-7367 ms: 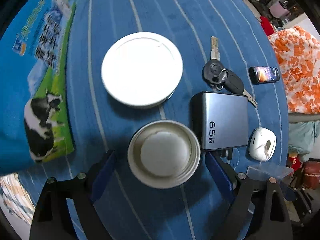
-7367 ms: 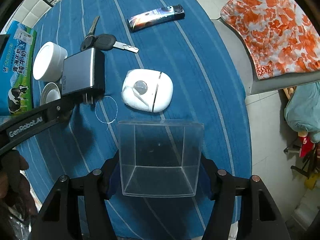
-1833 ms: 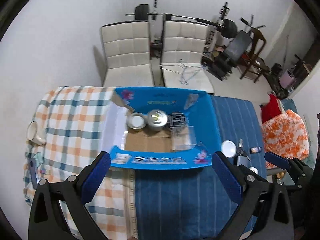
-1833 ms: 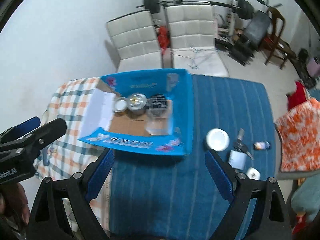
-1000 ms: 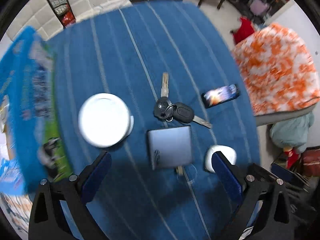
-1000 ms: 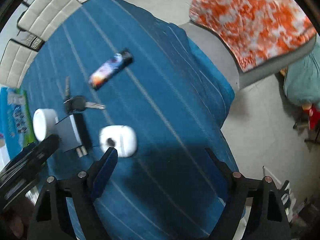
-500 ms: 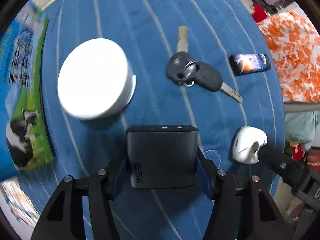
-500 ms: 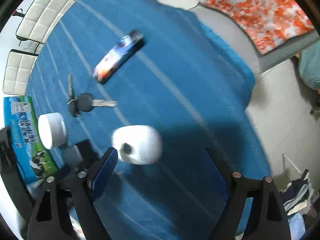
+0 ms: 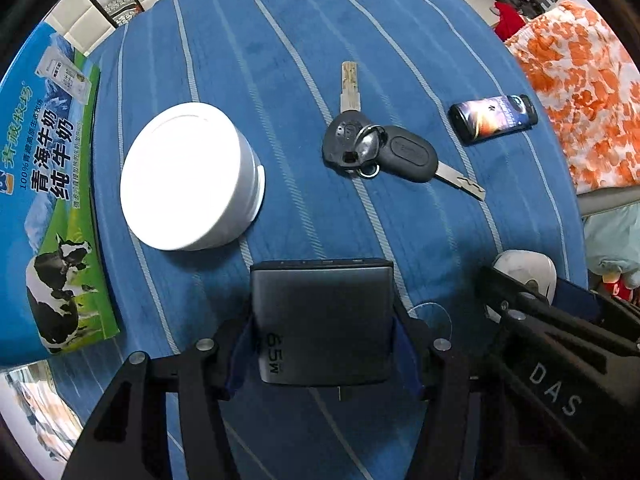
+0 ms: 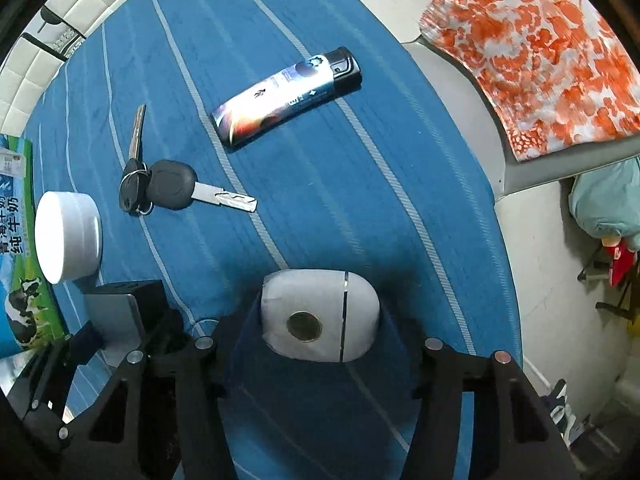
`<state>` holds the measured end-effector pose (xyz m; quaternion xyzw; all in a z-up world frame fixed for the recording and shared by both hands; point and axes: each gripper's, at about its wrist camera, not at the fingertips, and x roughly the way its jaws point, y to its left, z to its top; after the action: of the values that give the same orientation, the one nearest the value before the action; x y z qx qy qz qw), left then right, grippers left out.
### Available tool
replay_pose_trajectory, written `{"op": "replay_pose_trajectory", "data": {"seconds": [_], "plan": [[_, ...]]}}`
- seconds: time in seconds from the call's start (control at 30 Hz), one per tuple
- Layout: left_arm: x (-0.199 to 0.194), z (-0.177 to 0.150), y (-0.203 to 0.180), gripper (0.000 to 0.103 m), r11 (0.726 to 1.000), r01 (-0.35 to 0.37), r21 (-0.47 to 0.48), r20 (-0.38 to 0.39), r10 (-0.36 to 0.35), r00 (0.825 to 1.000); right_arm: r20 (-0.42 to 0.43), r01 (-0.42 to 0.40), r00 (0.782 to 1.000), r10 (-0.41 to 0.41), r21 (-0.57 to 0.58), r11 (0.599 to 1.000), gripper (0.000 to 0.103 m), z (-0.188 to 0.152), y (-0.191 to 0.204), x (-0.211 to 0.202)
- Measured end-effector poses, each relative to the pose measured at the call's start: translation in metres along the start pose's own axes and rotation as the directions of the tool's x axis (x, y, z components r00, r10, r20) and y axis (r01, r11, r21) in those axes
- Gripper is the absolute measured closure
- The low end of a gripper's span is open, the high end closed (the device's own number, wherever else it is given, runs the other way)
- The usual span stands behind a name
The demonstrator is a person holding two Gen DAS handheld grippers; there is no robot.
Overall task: Organize rigid objects
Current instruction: 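Grasp the grey charger with the left tool while the right tool grasps the white earbud case, then carry the charger and earbud case into the blue box and lower them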
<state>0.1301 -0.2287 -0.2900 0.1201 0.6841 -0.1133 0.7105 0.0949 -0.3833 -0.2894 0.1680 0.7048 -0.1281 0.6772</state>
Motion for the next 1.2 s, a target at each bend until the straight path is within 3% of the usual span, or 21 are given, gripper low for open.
{"op": "replay_pose_trajectory", "data": {"seconds": [0.37, 0.67, 0.8, 0.93, 1.2], "plan": [[-0.021, -0.012, 0.018, 0.047, 0.997, 0.063, -0.048, 0.039, -0.061, 0.997, 0.05, 0.012, 0.999, -0.012, -0.011, 1.0, 0.044, -0.009, -0.026, -0.024], [-0.077, -0.013, 0.025, 0.047, 0.991, 0.131, -0.035, 0.155, -0.124, 0.98, 0.126, -0.054, 0.991, 0.055, -0.017, 0.998, 0.044, -0.015, -0.023, -0.072], [-0.119, -0.017, 0.039, 0.047, 0.987, 0.158, -0.029, 0.228, -0.147, 0.963, 0.181, -0.075, 0.98, 0.086, -0.068, 0.995, 0.044, -0.017, -0.006, -0.108], [-0.157, -0.028, 0.07, 0.047, 0.989, 0.144, -0.045, 0.296, -0.125, 0.947, 0.236, -0.077, 0.965, 0.112, -0.153, 0.985, 0.044, -0.024, 0.027, -0.145], [-0.19, -0.052, 0.15, 0.047, 0.989, 0.08, -0.124, 0.325, -0.035, 0.945, 0.289, -0.108, 0.936, 0.2, -0.306, 0.946, 0.044, -0.052, 0.117, -0.196]]}}
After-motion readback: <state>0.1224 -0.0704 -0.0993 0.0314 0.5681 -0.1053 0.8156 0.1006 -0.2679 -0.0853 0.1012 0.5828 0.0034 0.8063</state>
